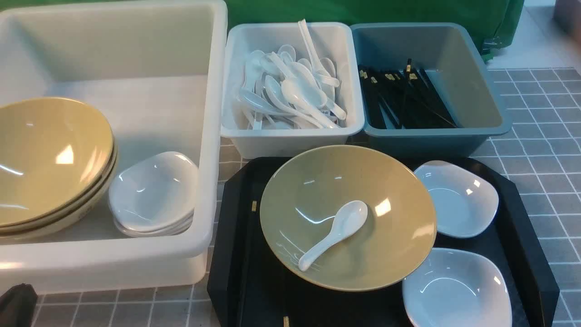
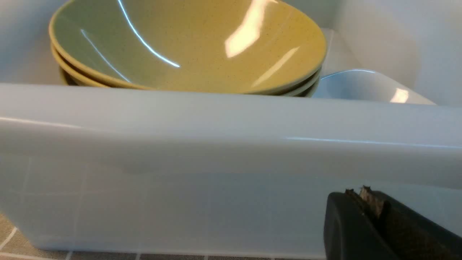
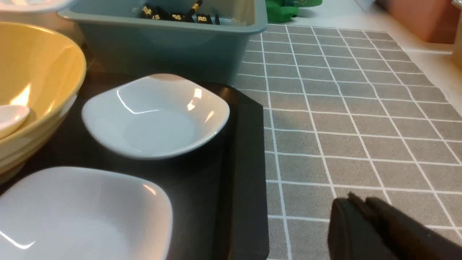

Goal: On grey table put chopsticks spoon bowls plates into blue grey white boxes.
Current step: 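Pick up the spoon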

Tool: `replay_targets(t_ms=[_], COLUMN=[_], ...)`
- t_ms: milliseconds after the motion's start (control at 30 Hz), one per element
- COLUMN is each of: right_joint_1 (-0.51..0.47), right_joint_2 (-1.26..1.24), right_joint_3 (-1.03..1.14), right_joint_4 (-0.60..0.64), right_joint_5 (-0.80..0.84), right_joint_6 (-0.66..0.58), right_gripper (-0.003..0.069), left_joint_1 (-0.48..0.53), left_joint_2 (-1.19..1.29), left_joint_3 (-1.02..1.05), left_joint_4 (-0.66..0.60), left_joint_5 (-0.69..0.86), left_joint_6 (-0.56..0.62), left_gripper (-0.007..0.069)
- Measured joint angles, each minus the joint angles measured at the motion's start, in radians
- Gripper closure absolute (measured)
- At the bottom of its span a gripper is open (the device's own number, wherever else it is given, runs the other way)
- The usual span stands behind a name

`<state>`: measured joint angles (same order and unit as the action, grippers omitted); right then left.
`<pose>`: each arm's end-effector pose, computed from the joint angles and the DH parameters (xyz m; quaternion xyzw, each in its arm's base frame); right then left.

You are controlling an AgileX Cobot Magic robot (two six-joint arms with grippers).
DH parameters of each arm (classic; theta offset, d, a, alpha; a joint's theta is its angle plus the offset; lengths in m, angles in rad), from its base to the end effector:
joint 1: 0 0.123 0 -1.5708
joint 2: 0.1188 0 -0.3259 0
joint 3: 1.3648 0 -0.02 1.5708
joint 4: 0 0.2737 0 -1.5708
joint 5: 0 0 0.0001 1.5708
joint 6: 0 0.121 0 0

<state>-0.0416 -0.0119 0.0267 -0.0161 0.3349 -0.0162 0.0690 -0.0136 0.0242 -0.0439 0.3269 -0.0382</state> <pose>0.0642 -0.0033 0.1660 0.0057 0.7935 -0.0243 0.6080 0.0644 0.0027 0.1681 -0.0544 0.7879 -0.0089 0.6134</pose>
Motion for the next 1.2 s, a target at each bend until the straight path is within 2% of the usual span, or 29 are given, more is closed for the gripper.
replay_targets(t_ms=[1200], right_joint_1=[0.000], right_joint_2=[0.000], right_joint_3=[0.001], right_joint_4=[0.000], right_joint_5=[-0.030], right_joint_6=[-0.007], right_gripper=[0.0543], left_joint_1=[0.000], left_joint_2=[0.000], left_joint_3=[0.000], left_joint_4=[0.025], left_joint_5=[-0.018], left_joint_6=[0.004], left_gripper=[0.0635])
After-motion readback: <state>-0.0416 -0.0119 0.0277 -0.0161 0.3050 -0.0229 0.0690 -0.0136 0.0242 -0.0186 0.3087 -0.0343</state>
